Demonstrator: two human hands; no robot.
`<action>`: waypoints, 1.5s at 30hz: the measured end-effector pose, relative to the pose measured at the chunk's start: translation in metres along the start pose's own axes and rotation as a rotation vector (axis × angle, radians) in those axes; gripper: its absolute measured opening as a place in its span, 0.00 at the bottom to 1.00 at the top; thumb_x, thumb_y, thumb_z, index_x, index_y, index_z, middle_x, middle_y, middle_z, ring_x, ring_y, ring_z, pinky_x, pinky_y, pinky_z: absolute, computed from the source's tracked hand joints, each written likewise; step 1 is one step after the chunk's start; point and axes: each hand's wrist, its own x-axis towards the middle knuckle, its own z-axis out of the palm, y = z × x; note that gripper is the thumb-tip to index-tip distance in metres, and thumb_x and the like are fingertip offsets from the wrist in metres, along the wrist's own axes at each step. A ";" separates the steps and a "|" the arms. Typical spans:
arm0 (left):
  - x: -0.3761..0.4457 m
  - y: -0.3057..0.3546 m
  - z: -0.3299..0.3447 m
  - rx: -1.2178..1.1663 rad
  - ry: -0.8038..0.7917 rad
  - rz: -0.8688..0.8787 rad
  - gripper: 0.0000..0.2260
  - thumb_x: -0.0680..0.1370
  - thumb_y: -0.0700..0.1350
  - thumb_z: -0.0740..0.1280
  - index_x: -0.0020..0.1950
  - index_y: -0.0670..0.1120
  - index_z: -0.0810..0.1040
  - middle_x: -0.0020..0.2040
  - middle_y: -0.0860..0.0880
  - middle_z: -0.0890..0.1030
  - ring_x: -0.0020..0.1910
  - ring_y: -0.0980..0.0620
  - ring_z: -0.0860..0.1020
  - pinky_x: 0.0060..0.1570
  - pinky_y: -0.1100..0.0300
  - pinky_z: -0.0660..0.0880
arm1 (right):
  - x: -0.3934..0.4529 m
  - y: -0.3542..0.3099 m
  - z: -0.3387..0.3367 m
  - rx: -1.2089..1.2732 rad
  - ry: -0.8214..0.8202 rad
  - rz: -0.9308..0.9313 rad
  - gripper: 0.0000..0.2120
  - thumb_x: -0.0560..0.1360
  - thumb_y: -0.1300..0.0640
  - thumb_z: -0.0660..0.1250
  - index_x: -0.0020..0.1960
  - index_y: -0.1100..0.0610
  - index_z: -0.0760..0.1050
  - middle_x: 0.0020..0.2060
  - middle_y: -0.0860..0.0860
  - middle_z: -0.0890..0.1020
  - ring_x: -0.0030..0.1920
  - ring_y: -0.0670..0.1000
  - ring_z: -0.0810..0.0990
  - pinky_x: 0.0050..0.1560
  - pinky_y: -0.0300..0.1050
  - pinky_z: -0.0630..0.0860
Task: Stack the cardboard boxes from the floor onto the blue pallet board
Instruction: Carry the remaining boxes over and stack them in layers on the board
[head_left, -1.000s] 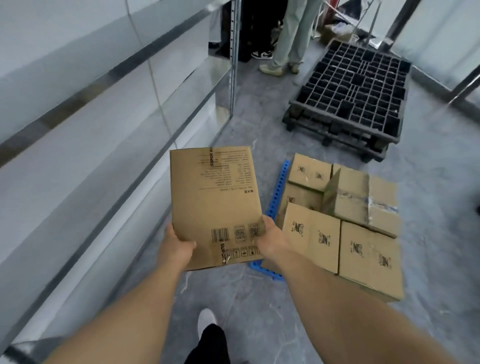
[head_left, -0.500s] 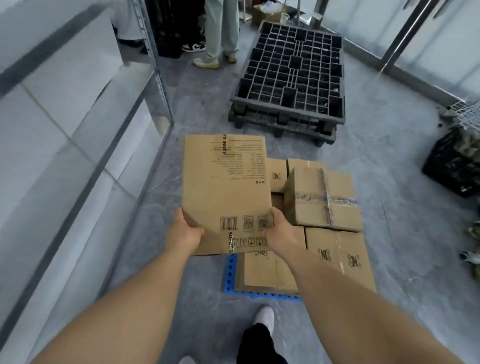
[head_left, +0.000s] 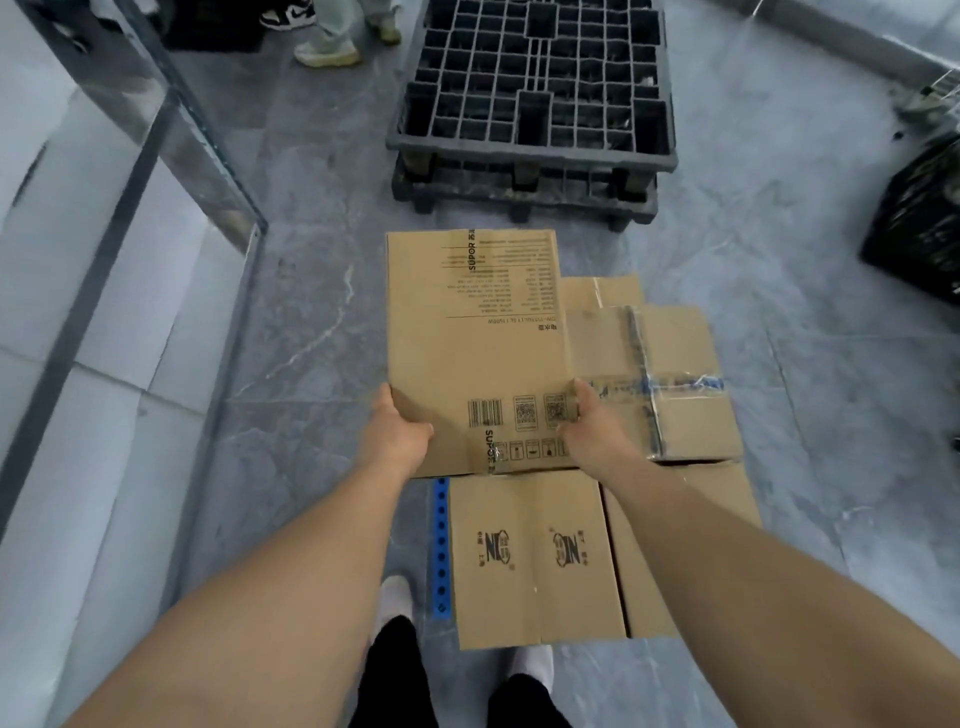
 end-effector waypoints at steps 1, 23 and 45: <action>0.011 0.000 0.009 0.012 -0.011 -0.007 0.34 0.76 0.40 0.66 0.77 0.49 0.51 0.70 0.46 0.69 0.65 0.45 0.70 0.58 0.58 0.68 | 0.011 0.006 0.000 0.001 0.011 0.019 0.23 0.77 0.67 0.57 0.69 0.51 0.62 0.57 0.50 0.78 0.54 0.52 0.78 0.58 0.52 0.76; 0.110 -0.062 0.111 0.115 -0.127 -0.146 0.30 0.77 0.40 0.63 0.75 0.53 0.54 0.68 0.46 0.71 0.61 0.45 0.74 0.55 0.55 0.71 | 0.122 0.089 0.036 -0.168 0.010 0.056 0.23 0.74 0.70 0.55 0.65 0.52 0.67 0.50 0.52 0.78 0.48 0.53 0.77 0.52 0.51 0.78; 0.037 -0.020 0.098 0.189 -0.209 -0.086 0.37 0.76 0.40 0.64 0.77 0.53 0.45 0.75 0.48 0.62 0.69 0.46 0.67 0.63 0.56 0.66 | 0.035 0.066 0.019 -0.356 0.036 0.057 0.26 0.74 0.67 0.56 0.70 0.53 0.60 0.60 0.54 0.69 0.57 0.54 0.71 0.57 0.49 0.71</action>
